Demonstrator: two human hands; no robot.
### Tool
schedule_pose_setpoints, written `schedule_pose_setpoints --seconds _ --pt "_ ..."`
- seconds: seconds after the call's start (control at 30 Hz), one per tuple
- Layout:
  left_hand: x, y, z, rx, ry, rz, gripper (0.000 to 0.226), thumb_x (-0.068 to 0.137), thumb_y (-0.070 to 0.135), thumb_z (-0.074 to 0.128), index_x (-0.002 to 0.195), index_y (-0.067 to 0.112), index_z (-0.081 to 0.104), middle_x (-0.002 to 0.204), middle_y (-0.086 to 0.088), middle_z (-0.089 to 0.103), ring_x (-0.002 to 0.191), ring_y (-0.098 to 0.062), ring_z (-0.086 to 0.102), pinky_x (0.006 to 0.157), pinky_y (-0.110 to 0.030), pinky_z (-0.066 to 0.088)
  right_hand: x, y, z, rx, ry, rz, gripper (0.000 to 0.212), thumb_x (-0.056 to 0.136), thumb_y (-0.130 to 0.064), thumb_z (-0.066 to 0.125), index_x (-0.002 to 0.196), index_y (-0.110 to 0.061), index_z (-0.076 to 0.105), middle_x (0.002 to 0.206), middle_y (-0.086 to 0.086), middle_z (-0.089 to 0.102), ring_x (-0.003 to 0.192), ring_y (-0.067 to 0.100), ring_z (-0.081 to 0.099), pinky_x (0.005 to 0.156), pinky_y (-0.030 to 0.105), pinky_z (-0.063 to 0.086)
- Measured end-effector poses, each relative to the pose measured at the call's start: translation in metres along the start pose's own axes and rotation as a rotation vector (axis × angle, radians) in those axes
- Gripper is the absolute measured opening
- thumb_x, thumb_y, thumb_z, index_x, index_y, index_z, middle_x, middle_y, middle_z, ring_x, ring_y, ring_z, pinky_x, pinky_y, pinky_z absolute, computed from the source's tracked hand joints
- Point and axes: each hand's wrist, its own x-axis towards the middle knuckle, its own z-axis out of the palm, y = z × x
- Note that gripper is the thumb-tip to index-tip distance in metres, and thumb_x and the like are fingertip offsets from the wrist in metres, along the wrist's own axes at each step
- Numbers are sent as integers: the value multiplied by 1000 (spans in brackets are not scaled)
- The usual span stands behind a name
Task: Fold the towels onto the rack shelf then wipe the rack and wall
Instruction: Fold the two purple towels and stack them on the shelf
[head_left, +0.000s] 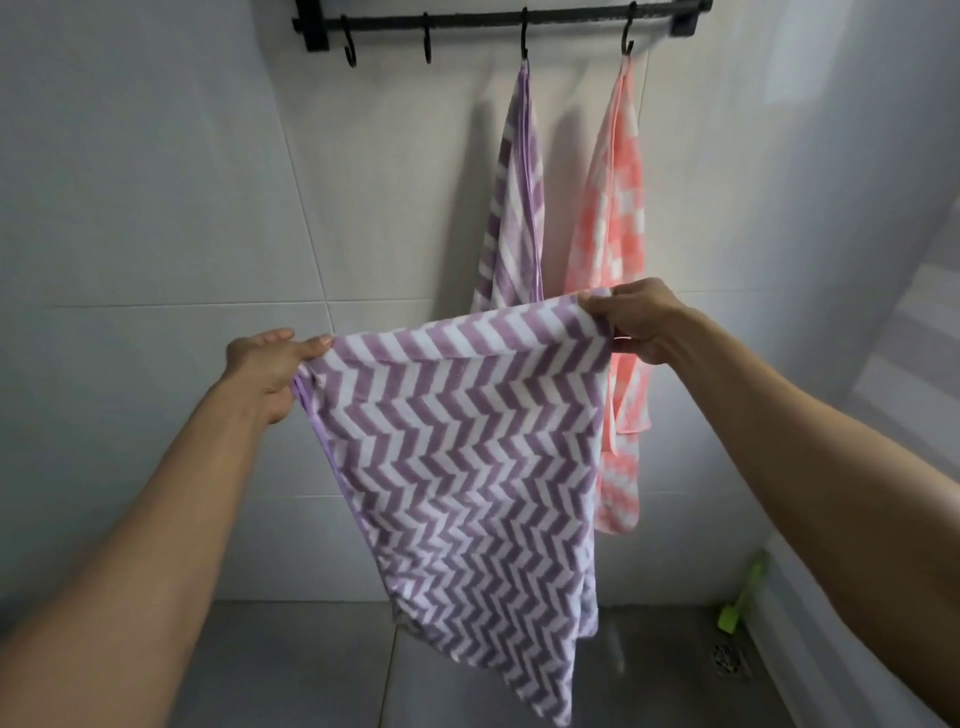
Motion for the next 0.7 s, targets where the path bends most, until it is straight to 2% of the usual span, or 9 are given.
schedule_pose_setpoints --seconds 0.13,0.23,0.33,0.4,0.47,0.6,0.7 --pt "4 8 3 56 41 23 64 76 -1 83 132 -2 54 128 -21 61 106 -30 66 92 -39 55 6 1 0 -13 41 2 32 82 -22 84 100 1 71 101 10 72 85 22 70 70 35 62" --pt "8 9 4 74 54 13 63 71 1 87 126 -2 58 126 -21 64 104 -32 68 97 -45 55 7 2 2 45 76 -7 42 79 -19 86 113 -6 65 101 8 67 86 21 68 69 37 62" --pt "11 7 4 94 55 -1 61 69 1 87 125 -2 60 125 -20 65 102 -33 69 96 -47 56 8 3 3 39 75 -24 30 82 -18 84 97 -11 60 95 6 63 81 18 64 62 32 58" --pt "10 6 5 98 51 -3 59 72 1 85 126 -1 60 122 -19 66 99 -32 69 94 -45 57 8 3 2 23 47 -27 22 85 -18 81 81 -13 60 83 4 63 75 17 62 64 32 57" --pt "10 5 4 107 52 -1 56 74 0 84 125 0 62 117 -18 67 93 -29 70 90 -42 57 6 2 2 23 11 -17 19 88 -18 78 80 -11 62 80 3 64 77 17 62 68 31 56" --pt "11 5 1 145 39 9 37 76 1 83 109 7 68 102 -13 71 77 -20 70 76 -35 58 4 -2 0 -13 -47 10 10 91 -14 73 87 -5 68 93 6 68 86 17 65 71 31 56" --pt "12 4 -1 178 17 19 25 76 2 83 95 13 69 97 -9 72 79 -19 71 72 -33 57 6 -1 -1 -34 -118 18 5 89 -5 73 93 -7 71 106 6 67 98 20 64 86 38 57"
